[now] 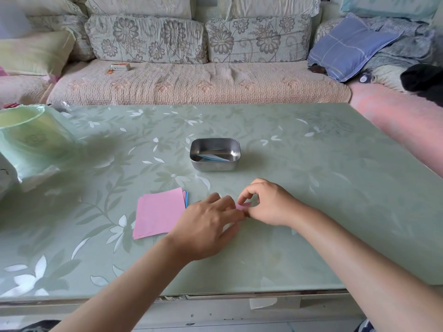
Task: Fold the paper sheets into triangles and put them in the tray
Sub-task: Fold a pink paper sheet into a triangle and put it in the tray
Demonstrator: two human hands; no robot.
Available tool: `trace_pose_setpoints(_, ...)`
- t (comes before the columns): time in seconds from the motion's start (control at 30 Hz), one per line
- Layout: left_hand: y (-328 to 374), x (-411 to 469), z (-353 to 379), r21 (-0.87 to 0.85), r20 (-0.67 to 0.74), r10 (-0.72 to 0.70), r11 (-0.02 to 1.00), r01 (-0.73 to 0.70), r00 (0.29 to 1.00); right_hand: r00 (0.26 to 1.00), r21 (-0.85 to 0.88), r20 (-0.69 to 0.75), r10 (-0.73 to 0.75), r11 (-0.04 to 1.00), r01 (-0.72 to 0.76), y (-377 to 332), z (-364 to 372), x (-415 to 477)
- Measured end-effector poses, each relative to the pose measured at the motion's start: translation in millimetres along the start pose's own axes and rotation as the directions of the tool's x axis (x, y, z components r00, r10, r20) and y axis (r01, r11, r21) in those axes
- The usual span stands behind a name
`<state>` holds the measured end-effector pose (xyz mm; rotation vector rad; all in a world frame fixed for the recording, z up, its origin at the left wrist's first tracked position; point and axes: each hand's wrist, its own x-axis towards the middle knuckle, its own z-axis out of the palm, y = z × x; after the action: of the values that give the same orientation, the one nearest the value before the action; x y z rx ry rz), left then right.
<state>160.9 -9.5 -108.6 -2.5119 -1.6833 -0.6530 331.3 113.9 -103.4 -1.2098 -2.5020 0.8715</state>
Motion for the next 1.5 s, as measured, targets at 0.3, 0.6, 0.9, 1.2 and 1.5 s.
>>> trace_pose_setpoints(0.3, -0.7, -8.2, -6.0, -0.177, 0.09, -0.093, 0.978, 0.108, 0.992, 0.999, 0.02, 0.027, 0.04, 0.999, -0.041, -4.8, -4.3, 1.6)
trace_pose_setpoints(0.6, 0.0, -11.3, -6.1, -0.19, 0.101, -0.126, 0.971, 0.143, 0.987, 0.999, 0.001, 0.029, 0.046, 0.999, -0.046, -6.2, -4.9, 1.6)
trace_pose_setpoints(0.9, -14.3, 8.7, -6.5, -0.244, 0.023, -0.101, 0.964, 0.104, 0.995, 0.993, -0.058, 0.076, -0.09, 0.994, 0.094, -2.1, -7.9, -5.8)
trace_pose_setpoints(1.2, -22.9, 13.2, 4.9, -0.251, -0.105, -0.176, 0.957, 0.145, 0.979, 0.983, -0.02, 0.036, -0.18, 0.983, 0.181, 2.8, -8.2, -9.7)
trace_pose_setpoints(1.5, -20.6, 11.8, 4.6, -0.632, -0.064, -0.485, 0.696, 0.341, 0.872, 0.954, 0.084, -0.219, -0.207, 0.97, 0.23, -9.1, -4.8, -6.0)
